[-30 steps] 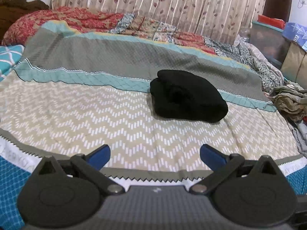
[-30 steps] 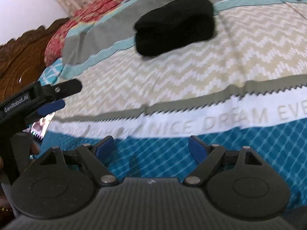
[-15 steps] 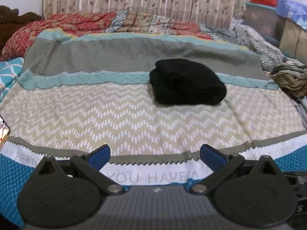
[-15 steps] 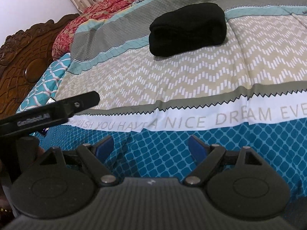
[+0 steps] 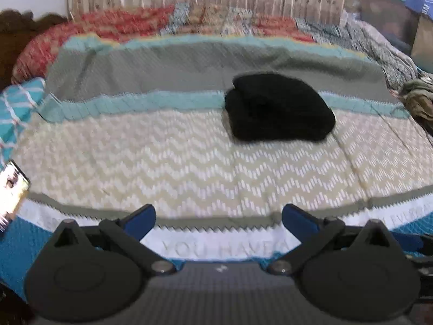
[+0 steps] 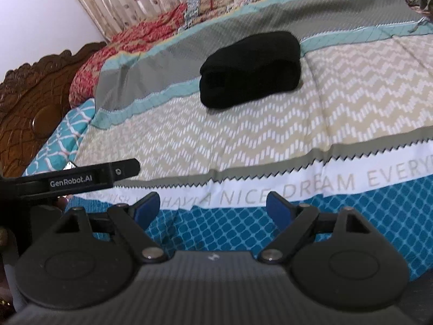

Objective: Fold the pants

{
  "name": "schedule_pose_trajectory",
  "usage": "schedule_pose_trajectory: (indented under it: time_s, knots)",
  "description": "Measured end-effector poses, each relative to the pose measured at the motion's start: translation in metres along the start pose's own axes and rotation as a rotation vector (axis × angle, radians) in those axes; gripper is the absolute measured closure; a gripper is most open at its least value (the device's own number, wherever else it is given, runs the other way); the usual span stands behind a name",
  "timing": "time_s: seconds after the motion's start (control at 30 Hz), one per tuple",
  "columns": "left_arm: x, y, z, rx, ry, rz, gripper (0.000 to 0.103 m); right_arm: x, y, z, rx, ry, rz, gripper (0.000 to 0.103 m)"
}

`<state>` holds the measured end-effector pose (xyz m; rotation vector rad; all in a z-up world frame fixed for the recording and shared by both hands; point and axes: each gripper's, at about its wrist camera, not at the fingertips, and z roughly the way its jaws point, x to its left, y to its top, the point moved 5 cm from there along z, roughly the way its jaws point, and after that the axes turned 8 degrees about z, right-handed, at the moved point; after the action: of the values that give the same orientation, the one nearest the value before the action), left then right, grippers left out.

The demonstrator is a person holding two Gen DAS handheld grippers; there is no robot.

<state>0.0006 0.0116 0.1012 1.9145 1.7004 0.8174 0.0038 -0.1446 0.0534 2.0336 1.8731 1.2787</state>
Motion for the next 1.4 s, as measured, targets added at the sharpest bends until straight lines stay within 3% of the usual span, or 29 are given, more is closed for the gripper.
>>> schedule_pose_trajectory:
  time_s: [0.17, 0.27, 0.57, 0.97, 1.4]
  knots:
    - [0.005, 0.008, -0.014, -0.087, 0.111, 0.045, 0.000, -0.005, 0.003, -0.004, -0.011, 0.003, 0.017, 0.014]
    - [0.006, 0.009, -0.017, -0.103, 0.133, 0.049, 0.000, -0.006, 0.000, 0.001, 0.010, 0.001, 0.025, 0.014]
    - [0.018, 0.008, -0.015, -0.096, 0.064, -0.021, 0.000, -0.006, -0.006, 0.006, 0.042, -0.001, 0.029, 0.014]
    - [0.012, 0.005, -0.008, -0.063, 0.114, 0.021, 0.000, -0.010, -0.008, 0.010, 0.062, -0.007, 0.045, 0.014]
    - [0.017, 0.010, -0.015, -0.102, 0.090, -0.023, 0.000, -0.013, -0.008, 0.010, 0.063, -0.013, 0.055, 0.014]
